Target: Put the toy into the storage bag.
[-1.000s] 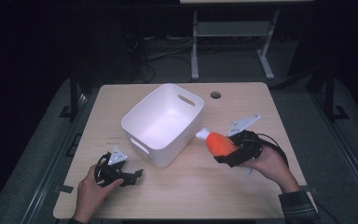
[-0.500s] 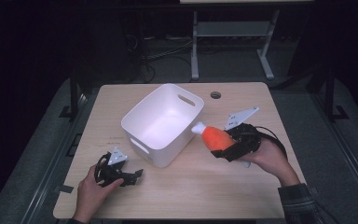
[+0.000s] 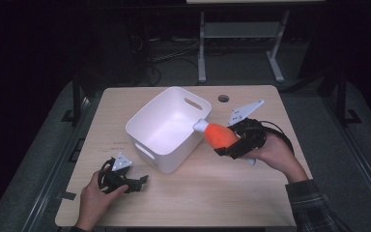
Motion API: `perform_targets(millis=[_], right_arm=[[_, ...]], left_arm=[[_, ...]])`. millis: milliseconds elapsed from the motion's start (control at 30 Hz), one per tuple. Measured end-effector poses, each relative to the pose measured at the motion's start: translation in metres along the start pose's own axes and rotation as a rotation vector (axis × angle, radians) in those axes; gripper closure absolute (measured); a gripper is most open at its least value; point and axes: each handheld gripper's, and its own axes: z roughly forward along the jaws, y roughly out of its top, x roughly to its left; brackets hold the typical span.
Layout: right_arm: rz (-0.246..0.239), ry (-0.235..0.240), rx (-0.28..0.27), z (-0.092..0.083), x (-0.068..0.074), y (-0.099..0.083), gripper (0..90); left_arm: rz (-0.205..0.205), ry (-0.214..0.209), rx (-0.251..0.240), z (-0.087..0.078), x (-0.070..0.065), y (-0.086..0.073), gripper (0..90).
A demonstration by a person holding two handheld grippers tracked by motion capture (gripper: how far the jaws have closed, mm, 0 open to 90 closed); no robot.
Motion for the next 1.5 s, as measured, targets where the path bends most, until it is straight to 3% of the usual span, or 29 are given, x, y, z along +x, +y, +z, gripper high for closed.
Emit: perform_targets(millis=[700,1500], right_arm=[[-0.049,0.028,-0.014,0.006,-0.008,0.039,23.1],[-0.116,0.052,0.024,0.033,-0.017,0.092,23.0]], left_arm=[[0.004,-0.001,0.003,0.0,0.0,0.0,12.5],[0.005,-0.002,0.006,0.0,0.0,0.0,12.5]])
